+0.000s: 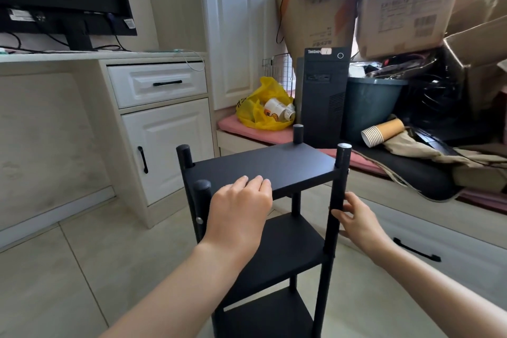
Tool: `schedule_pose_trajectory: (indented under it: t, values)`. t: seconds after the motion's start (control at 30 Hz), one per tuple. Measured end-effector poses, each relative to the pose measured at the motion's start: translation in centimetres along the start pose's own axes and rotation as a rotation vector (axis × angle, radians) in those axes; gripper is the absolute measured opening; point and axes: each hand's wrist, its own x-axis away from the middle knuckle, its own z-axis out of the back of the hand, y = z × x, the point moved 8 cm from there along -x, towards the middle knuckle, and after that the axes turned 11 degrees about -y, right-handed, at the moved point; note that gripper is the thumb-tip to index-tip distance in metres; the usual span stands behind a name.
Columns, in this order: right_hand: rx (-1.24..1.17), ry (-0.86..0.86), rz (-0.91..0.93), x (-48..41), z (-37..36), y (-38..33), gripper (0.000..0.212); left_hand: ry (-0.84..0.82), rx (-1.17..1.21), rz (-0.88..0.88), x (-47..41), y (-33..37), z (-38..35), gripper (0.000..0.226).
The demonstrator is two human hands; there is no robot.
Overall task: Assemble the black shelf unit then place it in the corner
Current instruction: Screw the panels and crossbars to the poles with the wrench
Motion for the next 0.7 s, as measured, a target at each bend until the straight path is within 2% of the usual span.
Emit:
schedule_pose_trajectory:
  t: [0.1,0.2,0.27,0.37,0.43,0.47,0.5,0.57,0.63,0.7]
  values:
    - [0.018,0.004,-0.018,0.1,0.3,-0.1,0.026,0.063,0.005,-0.036,0.3,0.1,1.2,0.051]
    - [0.036,0.027,-0.046,0.3,0.6,-0.5,0.019,0.144,0.0,-0.083,0.8,-0.6,2.7,0.029]
    - [0.048,0.058,-0.072,0.6,1.0,-0.9,0.017,0.224,0.171,-0.058,1.2,-2.5,3.4,0.017]
    - [0.037,0.091,-0.134,1.1,1.2,-1.8,0.039,0.334,0.748,0.202,2.3,-8.6,3.6,0.013]
    - [-0.081,0.092,-0.162,1.7,0.9,-2.8,0.05,0.384,1.059,0.474,3.5,-12.3,1.9,0.017]
    - [-0.168,0.085,-0.176,2.1,0.6,-3.3,0.048,0.384,1.179,0.622,4.1,-13.6,0.6,0.017]
    - [-0.264,0.062,-0.198,2.5,0.1,-3.8,0.044,0.353,1.297,0.745,4.6,-14.5,-1.1,0.013]
    - [-0.468,-0.042,-0.247,3.4,-1.7,-4.9,0.043,0.196,1.561,0.875,4.7,-14.6,-4.5,0.007]
    - [-0.663,-0.193,-0.279,4.3,-4.1,-6.0,0.046,0.003,1.735,0.867,4.5,-13.3,-6.4,0.021]
    - [-0.787,-0.328,-0.288,5.0,-6.1,-7.0,0.049,-0.106,1.834,0.828,4.4,-12.0,-6.7,0.035]
